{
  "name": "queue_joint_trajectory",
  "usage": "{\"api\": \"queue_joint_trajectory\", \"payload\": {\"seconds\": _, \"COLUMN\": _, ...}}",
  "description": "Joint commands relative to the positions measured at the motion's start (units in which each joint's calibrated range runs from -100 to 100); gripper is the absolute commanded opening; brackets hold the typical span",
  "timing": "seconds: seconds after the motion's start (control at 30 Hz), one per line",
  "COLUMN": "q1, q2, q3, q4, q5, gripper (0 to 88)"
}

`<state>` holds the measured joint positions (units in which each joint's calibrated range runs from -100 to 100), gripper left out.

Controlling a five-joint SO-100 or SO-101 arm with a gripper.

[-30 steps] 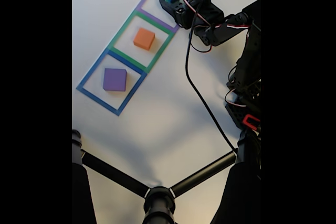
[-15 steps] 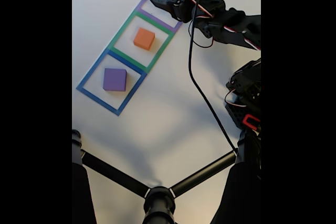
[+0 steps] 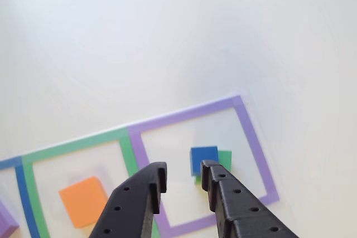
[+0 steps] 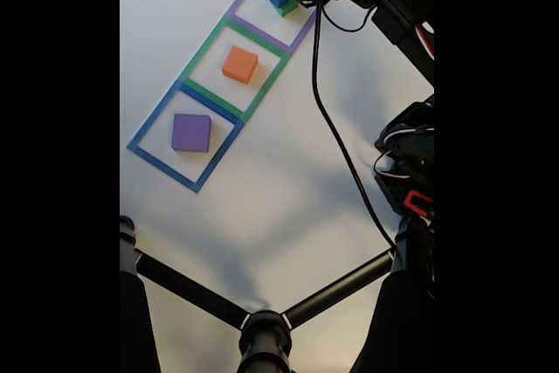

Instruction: Tower of hanoi

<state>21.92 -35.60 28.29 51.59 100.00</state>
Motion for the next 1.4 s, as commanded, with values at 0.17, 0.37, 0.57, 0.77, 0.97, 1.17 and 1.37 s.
{"api": "queue_joint_trajectory", "payload": {"seconds": 0.17, "q1": -4.9, "q2": -3.6, "q3": -26.4, "q4": 32.9, "q5": 0.0, "gripper": 0.0}}
{"api": "queue_joint_trajectory", "payload": {"seconds": 0.37, "q1": -8.2, "q2": -7.8, "q3": -26.1, "q4": 39.4, "q5": 0.0, "gripper": 0.0}}
{"api": "queue_joint_trajectory", "payload": {"seconds": 0.57, "q1": -11.8, "q2": -9.6, "q3": -24.6, "q4": 41.4, "q5": 0.0, "gripper": 0.0}}
{"api": "queue_joint_trajectory", "payload": {"seconds": 0.77, "q1": -11.9, "q2": -13.1, "q3": -12.9, "q4": 35.4, "q5": 0.0, "gripper": 5.4}}
{"api": "queue_joint_trajectory", "payload": {"seconds": 0.97, "q1": -10.8, "q2": -18.2, "q3": 6.2, "q4": 18.1, "q5": 0.0, "gripper": 16.5}}
{"api": "queue_joint_trajectory", "payload": {"seconds": 1.17, "q1": -9.9, "q2": -20.0, "q3": 23.3, "q4": -1.4, "q5": 0.0, "gripper": 29.7}}
{"api": "queue_joint_trajectory", "payload": {"seconds": 1.37, "q1": -9.5, "q2": -21.0, "q3": 38.7, "q4": -20.6, "q5": 0.0, "gripper": 38.1}}
